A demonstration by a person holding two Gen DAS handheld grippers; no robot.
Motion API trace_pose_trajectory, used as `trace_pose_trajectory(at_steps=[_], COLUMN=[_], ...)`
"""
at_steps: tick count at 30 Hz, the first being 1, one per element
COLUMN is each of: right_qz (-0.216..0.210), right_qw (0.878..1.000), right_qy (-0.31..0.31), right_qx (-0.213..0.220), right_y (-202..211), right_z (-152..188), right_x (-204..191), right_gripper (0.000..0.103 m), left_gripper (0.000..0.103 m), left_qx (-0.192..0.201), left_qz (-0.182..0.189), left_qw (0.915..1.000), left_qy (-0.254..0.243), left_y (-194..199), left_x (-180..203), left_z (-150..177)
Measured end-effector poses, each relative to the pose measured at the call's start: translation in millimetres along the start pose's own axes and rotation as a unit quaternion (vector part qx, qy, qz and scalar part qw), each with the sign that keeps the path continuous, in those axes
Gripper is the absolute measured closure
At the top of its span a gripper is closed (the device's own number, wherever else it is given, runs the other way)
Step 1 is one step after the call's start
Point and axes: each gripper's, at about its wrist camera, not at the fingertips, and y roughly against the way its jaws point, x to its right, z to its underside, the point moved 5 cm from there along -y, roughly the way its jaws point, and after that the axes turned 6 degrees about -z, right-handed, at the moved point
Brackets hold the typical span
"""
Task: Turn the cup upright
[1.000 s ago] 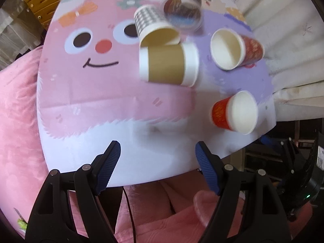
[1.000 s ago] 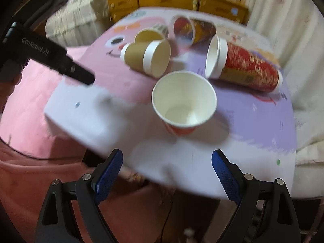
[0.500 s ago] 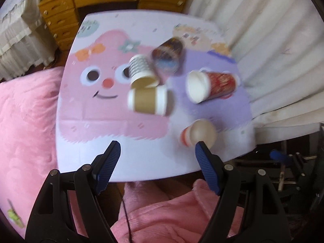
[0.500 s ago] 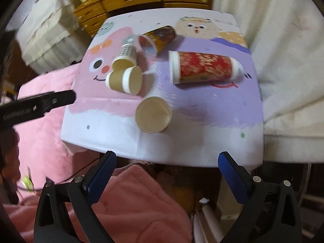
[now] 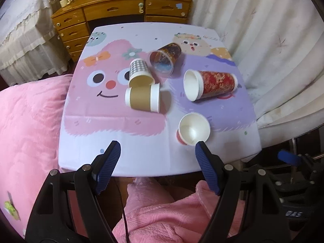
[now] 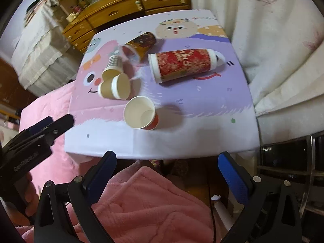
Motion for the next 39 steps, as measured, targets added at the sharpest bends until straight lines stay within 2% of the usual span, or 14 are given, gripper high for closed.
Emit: trace_pose_trajectory(at_steps=[3, 6, 13, 24, 33, 36, 39], right_qz=[-0.006, 0.020, 0.023, 0.037, 0.043, 0.044, 0.044], right_qw=[1.000, 0.999, 0.999, 0.998, 0.998, 0.998, 0.998], right_qy=[0.004, 0.004, 0.020, 0.010, 0.021, 0.019, 0.011], right_qx=[0.021, 0.042, 0.041, 0.040, 0.042, 0.046, 0.052], right_y=[5.1, 6.3, 3.7, -9.4, -9.8, -7.3, -3.1], right_z=[-1.1, -6.3, -1.8, -2.0, -1.7, -1.0, -1.2], right_x=[0.4, 2.9, -3.0, -0.2, -5.2, -5.0, -1.2], right_gripper=[0.002, 0.002, 0.002, 0.002, 0.001, 0.001, 0.001], left_gripper=[0.029, 0.029, 0.029, 0.029, 0.029, 0.018, 0.018], left_qx=[-0.013, -0.011, -0.001, -0.006, 0.007, 0.004, 0.003], left_qz=[-0.011, -0.024, -0.036, -0.039, -0.043, -0.041, -0.037], left_qw=[0.9999, 0.9996, 0.9985, 0.9992, 0.9990, 0.9991, 0.9992], left_qy=[0.001, 0.011, 0.042, -0.001, -0.011, -0.013, -0.014], left_y=[-4.2, -2.8, -1.9, -8.0, -2.6, -1.9, -0.6], left_x=[2.6, -1.0, -13.4, 2.4, 6.0, 5.6, 5.2], left_z=[10.7, 16.8, 23.6, 26.0, 24.9, 25.5, 26.3])
